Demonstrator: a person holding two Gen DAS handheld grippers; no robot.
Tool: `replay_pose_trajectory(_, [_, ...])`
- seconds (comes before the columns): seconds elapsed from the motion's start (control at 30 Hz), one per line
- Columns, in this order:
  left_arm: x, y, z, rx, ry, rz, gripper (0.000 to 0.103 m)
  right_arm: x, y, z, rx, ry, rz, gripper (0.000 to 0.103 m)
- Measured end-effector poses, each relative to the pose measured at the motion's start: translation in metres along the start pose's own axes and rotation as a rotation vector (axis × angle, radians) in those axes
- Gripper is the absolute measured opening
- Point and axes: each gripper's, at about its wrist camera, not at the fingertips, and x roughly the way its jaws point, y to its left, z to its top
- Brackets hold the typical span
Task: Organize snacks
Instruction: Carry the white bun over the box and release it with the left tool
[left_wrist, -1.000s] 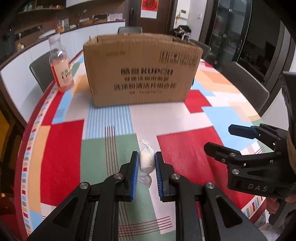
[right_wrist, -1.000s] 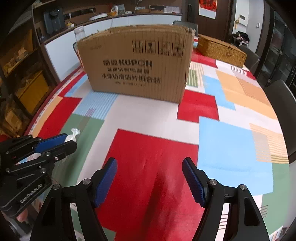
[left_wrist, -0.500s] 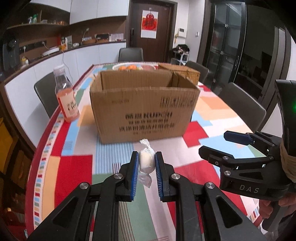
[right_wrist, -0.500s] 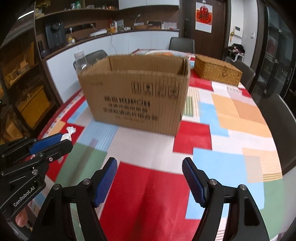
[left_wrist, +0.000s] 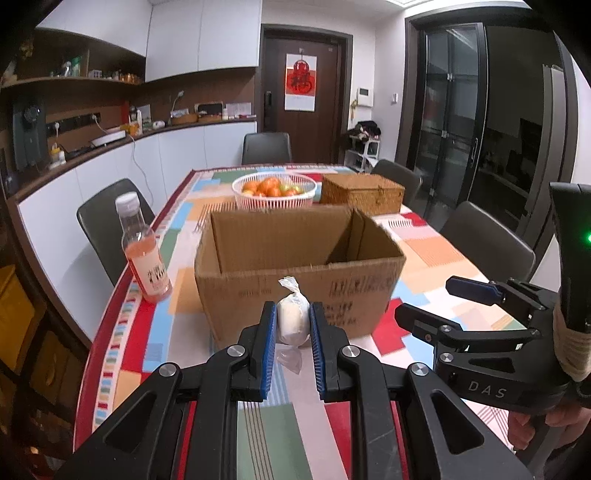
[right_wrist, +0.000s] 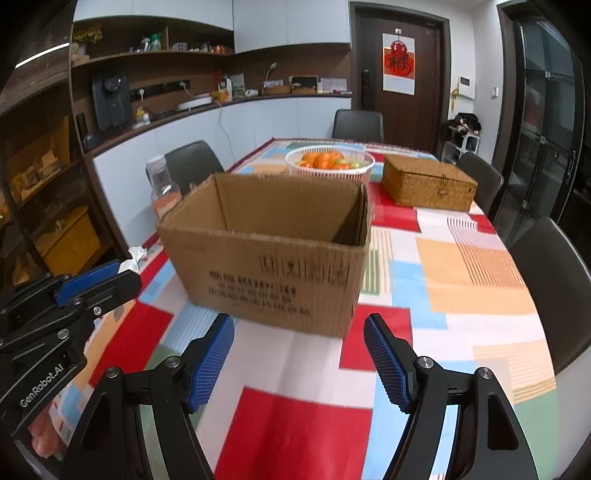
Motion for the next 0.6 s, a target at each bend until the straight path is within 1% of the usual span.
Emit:
replay_pose_trajectory(0.33, [0.007,0.006,0.037,0.0,-0.056,0.017,0.019,0.004,-0.003,0.036,0.0,-0.061,-0.008,0.073])
replay_pose_trajectory(0.47, [0.011,0.008,0.051,0.003,-0.074,0.031,0.019,0.011,-0.006,0.049,0.004,-0.062,-0.012,0.073])
replay_pose_trajectory(0.6, [0.02,0.011,0.064,0.007,-0.075,0.035,0.019,0.019,-0.008,0.06,0.003,-0.058,-0.012,0.073])
